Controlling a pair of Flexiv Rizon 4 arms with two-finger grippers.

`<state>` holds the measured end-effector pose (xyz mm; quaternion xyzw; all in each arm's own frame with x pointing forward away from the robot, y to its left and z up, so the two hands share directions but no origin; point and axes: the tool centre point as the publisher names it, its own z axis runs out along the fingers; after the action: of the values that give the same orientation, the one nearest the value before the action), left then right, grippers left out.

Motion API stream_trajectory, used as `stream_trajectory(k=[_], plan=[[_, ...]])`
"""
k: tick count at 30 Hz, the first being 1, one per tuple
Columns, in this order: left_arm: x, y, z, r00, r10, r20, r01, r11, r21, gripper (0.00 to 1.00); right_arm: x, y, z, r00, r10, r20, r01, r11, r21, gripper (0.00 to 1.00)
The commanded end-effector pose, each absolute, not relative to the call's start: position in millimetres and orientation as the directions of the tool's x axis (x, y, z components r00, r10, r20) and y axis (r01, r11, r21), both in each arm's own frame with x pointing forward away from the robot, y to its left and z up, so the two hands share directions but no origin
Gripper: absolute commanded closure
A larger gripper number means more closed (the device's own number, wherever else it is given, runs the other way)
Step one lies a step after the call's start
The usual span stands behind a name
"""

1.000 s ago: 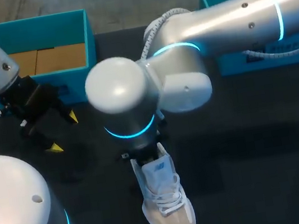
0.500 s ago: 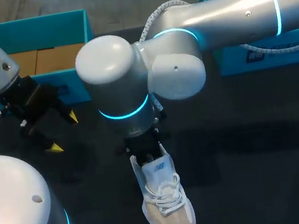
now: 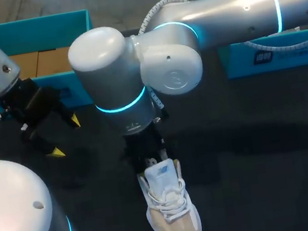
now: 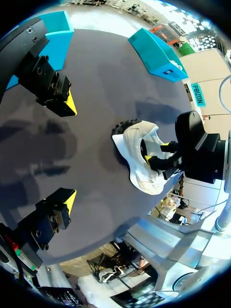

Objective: Take the shoe out of the shoebox, open the shoe tongue, remove and reinsert the insole, then place the shoe into the shoebox

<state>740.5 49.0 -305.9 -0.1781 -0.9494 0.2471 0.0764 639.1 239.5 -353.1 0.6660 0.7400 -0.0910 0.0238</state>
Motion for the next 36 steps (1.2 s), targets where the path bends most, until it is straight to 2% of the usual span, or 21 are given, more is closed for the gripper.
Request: stream_trajectory(k=[1, 13, 36], plan=[[739, 49, -306, -0.925, 0.376, 0.055, 0.301, 0.815, -0.494, 0.00, 638, 235, -357, -0.110, 0.983, -0.150, 0.989, 0.094, -0.113, 0.00], [739, 49, -306, -0.925, 0.376, 0.055, 0.301, 0.815, -0.494, 0.00, 621, 231, -351, -0.112, 0.981, -0.158, 0.986, 0.090, -0.141, 0.00], [739, 49, -306, -0.925, 0.376, 0.055, 0.301, 0.815, -0.494, 0.00, 602, 233, -323, -0.110, 0.979, -0.169, 0.992, 0.098, -0.079, 0.00]])
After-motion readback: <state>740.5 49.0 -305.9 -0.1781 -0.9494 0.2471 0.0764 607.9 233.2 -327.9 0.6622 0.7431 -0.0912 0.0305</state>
